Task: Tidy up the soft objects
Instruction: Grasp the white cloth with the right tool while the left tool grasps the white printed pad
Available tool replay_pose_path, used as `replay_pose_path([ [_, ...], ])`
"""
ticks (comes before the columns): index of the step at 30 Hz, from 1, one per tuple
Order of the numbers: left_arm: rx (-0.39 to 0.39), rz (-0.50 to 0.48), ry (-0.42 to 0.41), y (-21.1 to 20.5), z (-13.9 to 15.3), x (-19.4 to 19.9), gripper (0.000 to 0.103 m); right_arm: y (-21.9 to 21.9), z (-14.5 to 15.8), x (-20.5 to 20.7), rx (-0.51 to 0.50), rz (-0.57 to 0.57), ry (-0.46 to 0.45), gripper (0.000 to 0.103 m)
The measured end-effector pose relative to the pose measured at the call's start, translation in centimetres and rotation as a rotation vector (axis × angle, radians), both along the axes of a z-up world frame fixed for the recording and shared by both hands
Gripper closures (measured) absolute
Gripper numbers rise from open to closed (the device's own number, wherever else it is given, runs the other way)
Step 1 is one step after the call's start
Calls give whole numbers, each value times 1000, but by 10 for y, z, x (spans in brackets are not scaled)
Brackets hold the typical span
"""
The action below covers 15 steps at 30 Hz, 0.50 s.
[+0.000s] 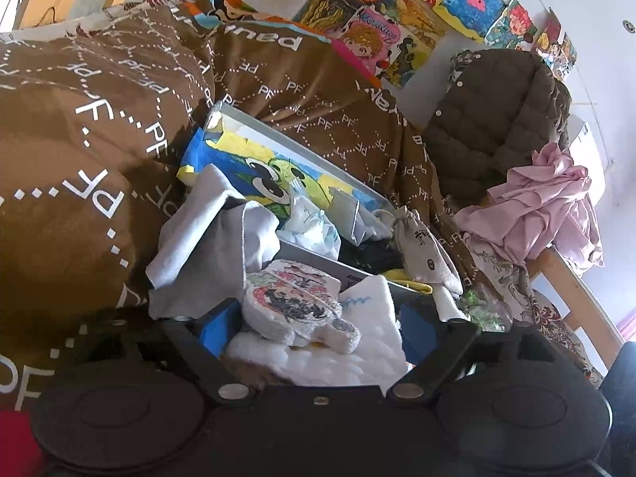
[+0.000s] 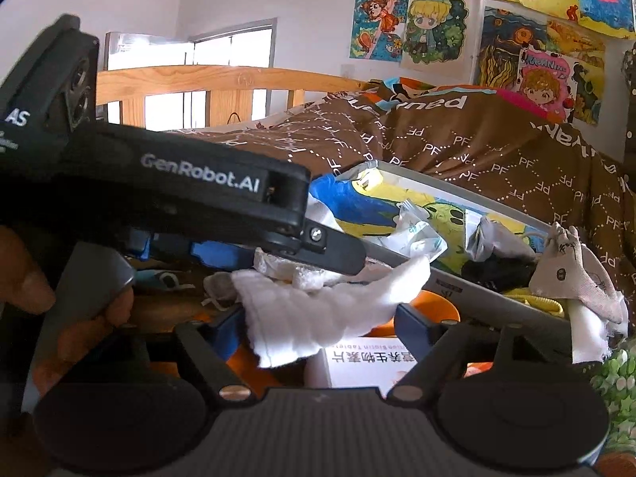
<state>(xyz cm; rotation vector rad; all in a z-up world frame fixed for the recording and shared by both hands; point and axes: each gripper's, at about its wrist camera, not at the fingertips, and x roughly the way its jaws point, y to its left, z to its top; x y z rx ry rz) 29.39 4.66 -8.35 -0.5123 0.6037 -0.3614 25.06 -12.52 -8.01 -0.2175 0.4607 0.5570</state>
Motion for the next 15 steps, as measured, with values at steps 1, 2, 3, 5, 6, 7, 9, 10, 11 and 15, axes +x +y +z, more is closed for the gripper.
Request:
replay_pose_path([
  [1,-6,1,9,2,-1,2,24,0,0,0,2,0,0,21],
  [2,-11,3,18,4,-2,3,26,0,0,0,3,1,0,22],
  [3,-11,5,27,5,-3,5,29,0,1,0,3,1,1,23],
  [5,2,4,38,5,-5,7,34,0,1,0,4,3,1,25],
  [6,13,3,39,4,-6,7,36,0,1,-1,4,3,-1,27],
  [7,21,-1,36,3,-6,7,38,0,1,-1,4,4,-3,30],
  [9,34,-6,27,2,-6,6,38,-2,1,-2,6,4,-3,34],
  [10,36,-7,24,2,-7,6,38,-3,1,-2,7,4,0,37],
  [11,36,-5,23,2,-7,5,38,-3,1,-3,7,3,3,38],
  [15,54,-4,14,0,-4,2,39,-5,2,-4,6,4,2,48],
])
